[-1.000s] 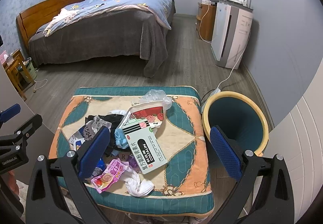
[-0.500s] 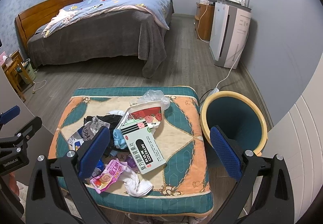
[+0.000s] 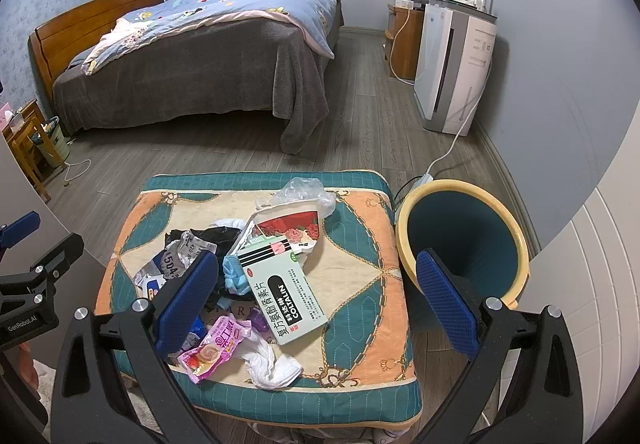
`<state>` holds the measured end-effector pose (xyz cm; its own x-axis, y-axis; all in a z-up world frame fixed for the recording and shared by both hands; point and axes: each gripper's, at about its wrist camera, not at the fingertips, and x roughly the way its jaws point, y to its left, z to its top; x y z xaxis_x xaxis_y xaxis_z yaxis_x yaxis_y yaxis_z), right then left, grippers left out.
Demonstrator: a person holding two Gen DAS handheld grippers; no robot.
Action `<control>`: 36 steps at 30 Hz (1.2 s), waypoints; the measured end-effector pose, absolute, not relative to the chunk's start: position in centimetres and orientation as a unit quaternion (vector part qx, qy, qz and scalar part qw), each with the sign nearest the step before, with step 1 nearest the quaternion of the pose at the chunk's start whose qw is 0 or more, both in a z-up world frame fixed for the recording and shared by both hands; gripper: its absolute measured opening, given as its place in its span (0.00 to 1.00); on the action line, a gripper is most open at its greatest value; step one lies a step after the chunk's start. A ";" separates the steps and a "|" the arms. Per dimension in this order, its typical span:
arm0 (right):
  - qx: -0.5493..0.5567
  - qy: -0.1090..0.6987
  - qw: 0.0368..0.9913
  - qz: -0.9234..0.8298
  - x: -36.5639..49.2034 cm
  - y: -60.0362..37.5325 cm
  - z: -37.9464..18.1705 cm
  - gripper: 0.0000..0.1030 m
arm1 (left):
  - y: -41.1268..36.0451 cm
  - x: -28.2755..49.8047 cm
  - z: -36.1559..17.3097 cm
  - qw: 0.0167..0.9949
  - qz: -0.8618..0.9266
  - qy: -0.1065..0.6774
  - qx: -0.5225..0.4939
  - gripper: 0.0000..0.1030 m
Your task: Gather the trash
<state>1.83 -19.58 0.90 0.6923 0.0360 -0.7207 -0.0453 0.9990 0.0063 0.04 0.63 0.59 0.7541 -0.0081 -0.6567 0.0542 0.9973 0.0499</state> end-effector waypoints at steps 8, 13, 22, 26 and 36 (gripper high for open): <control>-0.004 0.393 0.919 0.022 1.8 -19.8 0.8 0.95 | 0.6 -0.1 0.4 0.935 -0.018 0.353 0.034 0.95; -0.005 0.393 0.919 0.022 1.9 -19.7 0.9 0.95 | 0.6 0.0 0.4 0.935 -0.017 0.353 0.034 0.95; -0.004 0.394 0.919 0.021 1.7 -19.9 0.9 0.95 | 0.6 -0.2 -0.5 0.934 -0.020 0.356 0.034 0.95; -0.006 0.395 0.919 0.021 1.8 -19.8 0.8 0.95 | 0.5 -0.2 -0.6 0.934 -0.022 0.353 0.037 0.95; -0.020 0.407 0.913 0.015 3.0 -19.3 -0.9 0.95 | 1.1 1.4 -0.5 0.931 -0.018 0.363 0.033 0.95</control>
